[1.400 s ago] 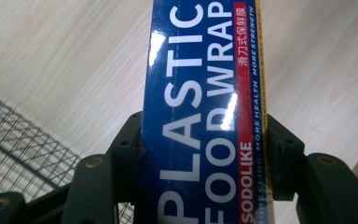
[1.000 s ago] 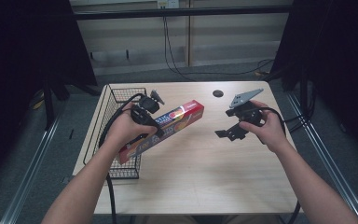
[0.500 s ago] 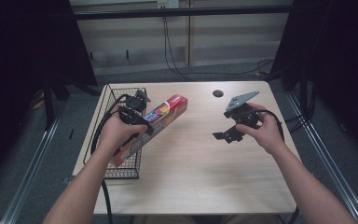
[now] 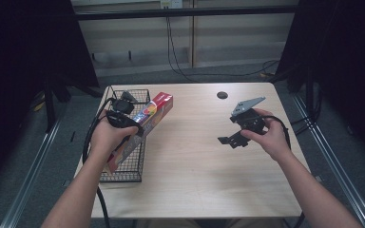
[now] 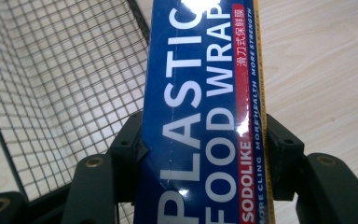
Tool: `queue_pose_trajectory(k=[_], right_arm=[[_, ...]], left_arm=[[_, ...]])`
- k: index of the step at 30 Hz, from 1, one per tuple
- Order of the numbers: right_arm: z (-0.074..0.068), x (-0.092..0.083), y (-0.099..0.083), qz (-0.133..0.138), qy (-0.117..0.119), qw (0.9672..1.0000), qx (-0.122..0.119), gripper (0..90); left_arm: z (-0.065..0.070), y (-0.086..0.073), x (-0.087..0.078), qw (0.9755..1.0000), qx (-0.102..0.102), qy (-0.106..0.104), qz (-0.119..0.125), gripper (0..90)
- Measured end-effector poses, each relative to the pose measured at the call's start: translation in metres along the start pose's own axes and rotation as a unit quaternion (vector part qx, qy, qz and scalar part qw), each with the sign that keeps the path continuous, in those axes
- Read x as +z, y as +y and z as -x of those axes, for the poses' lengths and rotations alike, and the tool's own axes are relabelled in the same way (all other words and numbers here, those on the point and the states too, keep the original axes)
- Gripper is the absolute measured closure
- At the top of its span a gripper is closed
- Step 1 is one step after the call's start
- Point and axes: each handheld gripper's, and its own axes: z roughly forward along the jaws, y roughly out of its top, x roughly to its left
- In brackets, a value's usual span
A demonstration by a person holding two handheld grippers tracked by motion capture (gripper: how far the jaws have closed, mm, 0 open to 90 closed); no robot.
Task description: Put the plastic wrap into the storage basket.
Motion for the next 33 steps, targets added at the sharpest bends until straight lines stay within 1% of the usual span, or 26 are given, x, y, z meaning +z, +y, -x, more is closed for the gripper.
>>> queue_pose_trajectory(k=[1, 2, 3, 4, 5, 6, 7, 8, 9, 10, 12, 13, 14, 17, 18, 19, 20, 22, 23, 26, 27, 28, 29, 31, 32, 33], right_arm=[[0.000, -0.001, 0.000, 0.002, 0.000, 1.0000, 0.002, 6.4], [0.000, -0.001, 0.000, 0.002, 0.000, 1.0000, 0.002, 6.4], [-0.001, -0.002, 0.000, 0.000, -0.001, 1.0000, -0.001, 6.4], [-0.001, -0.002, 0.000, 0.000, -0.001, 1.0000, -0.001, 6.4], [-0.001, -0.003, 0.000, 0.001, 0.000, 1.0000, -0.004, 6.4], [-0.002, -0.004, 0.000, 0.001, -0.001, 1.0000, -0.002, 6.3], [-0.001, -0.004, 0.000, 0.002, -0.001, 1.0000, -0.003, 6.3], [-0.001, -0.005, -0.001, 0.004, -0.001, 1.0000, -0.002, 6.2], [-0.001, -0.005, -0.001, 0.004, -0.001, 1.0000, -0.002, 6.2], [-0.002, -0.005, -0.001, 0.003, -0.003, 1.0000, -0.002, 6.2], [-0.002, -0.006, -0.002, 0.002, -0.002, 1.0000, -0.002, 6.1], [-0.002, -0.006, -0.002, 0.002, -0.002, 1.0000, -0.002, 6.1], [-0.002, -0.007, -0.002, -0.001, -0.010, 0.9999, -0.005, 6.0], [-0.002, -0.007, -0.003, -0.001, -0.008, 1.0000, -0.001, 5.9], [-0.001, -0.008, -0.004, -0.002, -0.008, 1.0000, -0.002, 5.9], [0.000, -0.008, -0.004, 0.001, -0.009, 1.0000, -0.002, 5.9], [0.000, -0.007, -0.004, 0.004, -0.004, 1.0000, 0.000, 5.9], [0.000, -0.008, -0.004, 0.003, -0.003, 1.0000, 0.000, 5.9], [0.000, -0.009, -0.005, 0.006, -0.002, 1.0000, 0.002, 5.9], [0.000, -0.010, -0.005, 0.005, -0.003, 1.0000, 0.002, 5.9], [0.001, -0.012, -0.006, 0.004, -0.005, 1.0000, 0.002, 5.9], [0.001, -0.012, -0.006, 0.004, -0.005, 1.0000, 0.002, 5.9], [0.002, -0.012, -0.006, 0.007, -0.003, 1.0000, 0.004, 5.9], [0.003, -0.014, -0.006, 0.006, -0.009, 0.9999, 0.008, 5.9], [0.004, -0.014, -0.007, 0.007, -0.010, 0.9999, 0.008, 5.9], [0.004, -0.014, -0.007, 0.007, -0.010, 0.9999, 0.008, 5.9]], left_arm=[[-0.002, -0.002, -0.001, 0.9999, -0.005, 0.011, 0.002, 43.9], [-0.002, -0.002, -0.001, 0.9999, -0.005, 0.011, 0.002, 43.9], [-0.003, -0.003, -0.002, 0.9997, -0.014, 0.017, 0.002, 43.9], [-0.005, -0.004, -0.002, 0.9997, -0.011, 0.022, 0.004, 43.9], [-0.006, -0.005, -0.003, 0.9995, -0.023, 0.021, 0.003, 43.9], [-0.010, -0.007, -0.005, 0.9995, -0.016, 0.028, 0.003, 43.9], [-0.010, -0.007, -0.005, 0.9995, -0.016, 0.028, 0.003, 43.9], [-0.013, -0.009, -0.006, 0.9990, -0.029, 0.035, 0.004, 43.9], [-0.013, -0.009, -0.006, 0.9990, -0.029, 0.035, 0.004, 43.9], [-0.013, -0.011, -0.006, 0.9984, -0.040, 0.040, 0.004, 43.9], [-0.016, -0.014, -0.007, 0.9980, -0.046, 0.043, -0.002, 43.9], [-0.016, -0.015, -0.007, 0.9975, -0.050, 0.050, 0.001, 43.9], [-0.018, -0.017, -0.007, 0.9967, -0.058, 0.057, 0.002, 43.9], [-0.020, -0.019, -0.007, 0.9961, -0.064, 0.060, 0.004, 43.9], [-0.021, -0.021, -0.007, 0.9956, -0.064, 0.068, 0.005, 43.9], [-0.023, -0.023, -0.007, 0.9952, -0.072, 0.065, 0.005, 43.9], [-0.023, -0.023, -0.007, 0.9952, -0.072, 0.065, 0.005, 43.9], [-0.025, -0.025, -0.007, 0.9942, -0.079, 0.072, 0.007, 43.9], [-0.026, -0.027, -0.008, 0.9932, -0.092, 0.071, 0.010, 43.9], [-0.026, -0.028, -0.009, 0.9925, -0.093, 0.079, 0.010, 43.9], [-0.029, -0.030, -0.013, 0.9916, -0.101, 0.079, 0.015, 43.9], [-0.029, -0.030, -0.013, 0.9916, -0.101, 0.079, 0.015, 43.9], [-0.030, -0.031, -0.016, 0.9908, -0.107, 0.082, 0.016, 43.9], [-0.031, -0.032, -0.019, 0.9897, -0.111, 0.090, 0.016, 43.9], [-0.033, -0.034, -0.022, 0.9885, -0.117, 0.094, 0.017, 43.9], [-0.033, -0.034, -0.022, 0.9885, -0.117, 0.094, 0.017, 43.9]])
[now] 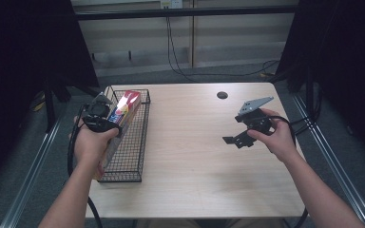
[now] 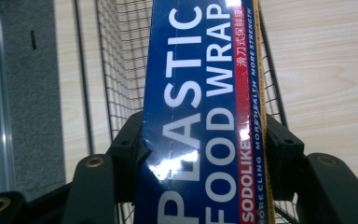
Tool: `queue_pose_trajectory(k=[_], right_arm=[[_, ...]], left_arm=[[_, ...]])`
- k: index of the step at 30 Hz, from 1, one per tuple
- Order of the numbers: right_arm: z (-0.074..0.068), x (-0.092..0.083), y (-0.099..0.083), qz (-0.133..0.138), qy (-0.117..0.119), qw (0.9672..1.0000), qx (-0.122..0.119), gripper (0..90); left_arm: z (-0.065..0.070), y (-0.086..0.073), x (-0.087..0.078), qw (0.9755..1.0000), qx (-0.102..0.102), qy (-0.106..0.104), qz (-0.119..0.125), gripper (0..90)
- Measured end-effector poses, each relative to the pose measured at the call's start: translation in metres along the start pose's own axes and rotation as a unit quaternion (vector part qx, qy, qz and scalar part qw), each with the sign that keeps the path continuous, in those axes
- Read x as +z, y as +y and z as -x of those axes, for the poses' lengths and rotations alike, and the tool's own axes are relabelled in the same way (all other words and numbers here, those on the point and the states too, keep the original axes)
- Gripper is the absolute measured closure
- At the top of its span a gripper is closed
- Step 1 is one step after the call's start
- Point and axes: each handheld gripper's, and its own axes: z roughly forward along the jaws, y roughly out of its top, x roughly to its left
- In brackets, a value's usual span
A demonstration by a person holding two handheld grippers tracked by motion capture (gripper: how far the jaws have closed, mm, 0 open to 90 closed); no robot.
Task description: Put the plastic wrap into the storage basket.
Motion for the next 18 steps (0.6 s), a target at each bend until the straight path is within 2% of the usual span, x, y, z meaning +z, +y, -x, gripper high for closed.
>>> queue_pose_trajectory(k=[4, 6, 9, 10, 13, 15, 16, 18], right_arm=[[0.001, -0.001, -0.001, 0.002, 0.004, 1.0000, 0.000, 5.9], [0.001, -0.001, -0.001, 0.002, 0.003, 1.0000, 0.001, 5.9], [-0.001, 0.000, 0.000, 0.000, 0.000, 1.0000, 0.000, 5.9], [-0.001, 0.001, 0.000, 0.001, 0.005, 1.0000, -0.003, 5.9], [-0.003, 0.003, 0.000, 0.000, 0.008, 1.0000, -0.004, 5.9], [-0.003, 0.004, 0.000, 0.001, 0.006, 1.0000, -0.005, 5.9], [-0.005, 0.005, 0.000, -0.003, 0.002, 1.0000, -0.008, 5.9], [-0.005, 0.005, 0.000, -0.002, 0.001, 1.0000, -0.008, 5.9]], left_arm=[[-0.004, -0.003, 0.001, 0.9999, -0.014, 0.006, 0.003, 43.9], [-0.005, -0.005, 0.004, 0.9996, -0.027, 0.008, 0.002, 43.9], [-0.005, -0.007, 0.009, 0.9993, -0.036, 0.008, 0.001, 43.8], [-0.005, -0.007, 0.009, 0.9993, -0.036, 0.008, 0.001, 43.8], [-0.004, -0.010, 0.018, 0.9985, -0.054, 0.007, -0.001, 43.8], [-0.003, -0.011, 0.020, 0.9985, -0.054, 0.006, -0.001, 43.8], [-0.002, -0.012, 0.024, 0.9980, -0.063, 0.007, -0.003, 43.8], [-0.001, -0.013, 0.026, 0.9981, -0.061, 0.010, -0.007, 43.8]])
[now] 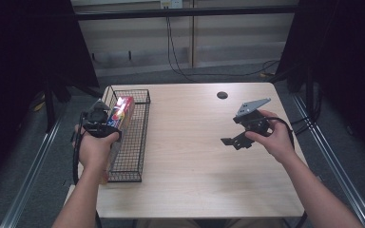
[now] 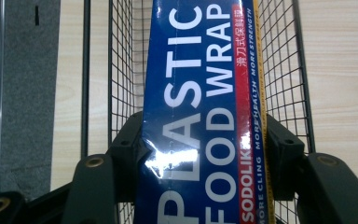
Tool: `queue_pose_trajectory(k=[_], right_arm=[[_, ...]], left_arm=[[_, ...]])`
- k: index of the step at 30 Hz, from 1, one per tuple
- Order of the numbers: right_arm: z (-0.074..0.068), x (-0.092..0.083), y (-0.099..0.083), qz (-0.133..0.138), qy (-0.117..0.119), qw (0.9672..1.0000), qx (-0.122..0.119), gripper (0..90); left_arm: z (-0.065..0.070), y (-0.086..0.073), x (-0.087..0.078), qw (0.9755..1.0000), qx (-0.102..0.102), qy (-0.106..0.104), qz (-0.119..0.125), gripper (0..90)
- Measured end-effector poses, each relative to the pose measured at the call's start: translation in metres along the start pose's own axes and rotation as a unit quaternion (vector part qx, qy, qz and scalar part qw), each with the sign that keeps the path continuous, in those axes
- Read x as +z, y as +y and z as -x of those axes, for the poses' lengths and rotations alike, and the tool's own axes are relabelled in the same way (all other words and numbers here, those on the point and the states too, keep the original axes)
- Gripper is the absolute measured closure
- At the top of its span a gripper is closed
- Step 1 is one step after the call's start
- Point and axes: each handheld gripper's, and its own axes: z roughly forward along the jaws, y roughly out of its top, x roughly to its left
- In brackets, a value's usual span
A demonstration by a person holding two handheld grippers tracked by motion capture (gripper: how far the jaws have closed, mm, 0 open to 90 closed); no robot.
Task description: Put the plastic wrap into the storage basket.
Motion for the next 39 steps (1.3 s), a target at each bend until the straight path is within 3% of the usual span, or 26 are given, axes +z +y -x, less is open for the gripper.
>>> queue_pose_trajectory(k=[16, 22, 39], right_arm=[[0.000, -0.002, -0.002, 0.002, 0.005, 1.0000, 0.001, 5.8], [0.000, 0.000, -0.005, 0.002, 0.007, 1.0000, 0.006, 5.8], [-0.001, 0.001, -0.008, -0.003, 0.003, 1.0000, 0.003, 5.7]], left_arm=[[0.009, -0.004, 0.022, 0.9992, -0.033, -0.007, -0.022, 43.5], [0.013, -0.003, 0.026, 0.9991, -0.030, -0.004, -0.031, 43.3], [0.015, -0.004, 0.034, 0.9976, -0.049, -0.008, -0.048, 42.2]])
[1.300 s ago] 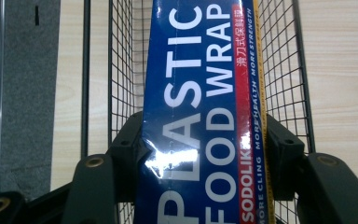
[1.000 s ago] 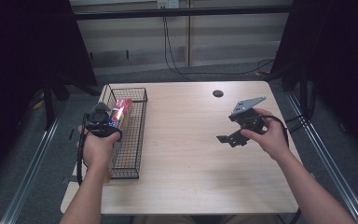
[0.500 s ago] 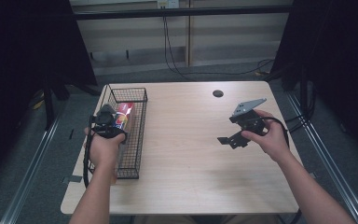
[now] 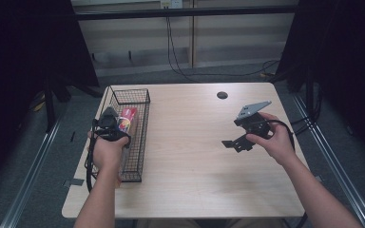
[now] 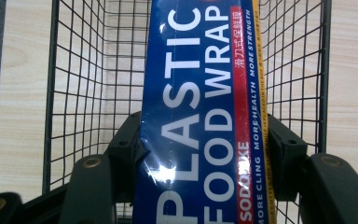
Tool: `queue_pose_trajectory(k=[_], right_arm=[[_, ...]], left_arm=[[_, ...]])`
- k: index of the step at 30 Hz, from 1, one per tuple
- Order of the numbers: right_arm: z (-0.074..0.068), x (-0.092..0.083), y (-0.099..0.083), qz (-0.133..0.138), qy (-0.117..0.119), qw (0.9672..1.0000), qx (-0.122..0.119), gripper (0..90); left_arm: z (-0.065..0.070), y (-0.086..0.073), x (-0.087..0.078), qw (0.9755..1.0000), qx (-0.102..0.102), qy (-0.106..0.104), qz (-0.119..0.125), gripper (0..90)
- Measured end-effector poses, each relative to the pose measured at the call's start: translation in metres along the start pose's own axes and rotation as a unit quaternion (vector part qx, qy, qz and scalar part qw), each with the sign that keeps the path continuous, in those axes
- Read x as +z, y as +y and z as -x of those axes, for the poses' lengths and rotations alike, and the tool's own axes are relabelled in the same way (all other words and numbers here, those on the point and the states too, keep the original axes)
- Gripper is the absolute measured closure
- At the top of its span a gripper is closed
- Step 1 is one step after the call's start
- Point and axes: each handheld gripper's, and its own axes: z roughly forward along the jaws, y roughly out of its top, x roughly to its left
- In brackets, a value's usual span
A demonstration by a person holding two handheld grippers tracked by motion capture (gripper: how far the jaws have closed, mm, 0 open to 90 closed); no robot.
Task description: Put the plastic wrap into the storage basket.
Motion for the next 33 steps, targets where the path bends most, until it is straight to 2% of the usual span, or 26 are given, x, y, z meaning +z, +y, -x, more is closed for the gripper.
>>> queue_pose_trajectory(k=[2, 13, 14, 17, 19, 24, 26, 27, 29, 30, 33], right_arm=[[0.000, 0.000, 0.000, 0.001, -0.001, 1.0000, 0.001, 5.7], [-0.001, -0.004, 0.000, 0.003, 0.001, 1.0000, -0.003, 5.7], [-0.001, -0.005, -0.001, 0.003, 0.000, 1.0000, 0.000, 5.7], [-0.001, -0.005, -0.001, 0.003, 0.000, 1.0000, 0.000, 5.7], [-0.001, -0.004, 0.000, 0.004, 0.000, 1.0000, -0.001, 5.7], [-0.002, -0.002, 0.001, 0.002, -0.002, 1.0000, 0.001, 5.7], [-0.002, -0.002, 0.001, 0.004, -0.002, 1.0000, 0.000, 5.7], [-0.002, -0.002, 0.001, 0.004, -0.002, 1.0000, 0.000, 5.7], [-0.001, -0.002, 0.001, 0.007, 0.004, 1.0000, 0.000, 5.7], [-0.002, -0.003, 0.001, 0.003, -0.002, 1.0000, 0.000, 5.7], [-0.001, -0.003, 0.000, 0.005, 0.003, 1.0000, 0.000, 5.7]], left_arm=[[0.000, 0.001, 0.000, 1.0000, 0.003, 0.001, -0.004, 42.2], [-0.002, 0.001, 0.001, 0.9999, -0.009, -0.012, -0.007, 39.9], [-0.003, 0.001, 0.000, 0.9998, -0.009, -0.018, -0.001, 38.2], [-0.004, 0.002, -0.004, 0.9998, -0.007, -0.016, 0.004, 33.4], [-0.005, 0.003, -0.009, 0.9997, -0.006, -0.025, 0.006, 32.6], [-0.007, 0.006, -0.021, 0.9995, 0.001, -0.028, 0.018, 29.6], [-0.006, 0.006, -0.023, 0.9993, -0.003, -0.032, 0.019, 28.5], [-0.007, 0.007, -0.026, 0.9991, 0.005, -0.036, 0.020, 28.2], [-0.006, 0.007, -0.027, 0.9990, 0.002, -0.037, 0.024, 27.1], [-0.006, 0.007, -0.029, 0.9988, 0.004, -0.044, 0.024, 27.1], [-0.003, 0.008, -0.034, 0.9983, 0.011, -0.048, 0.033, 26.1]])
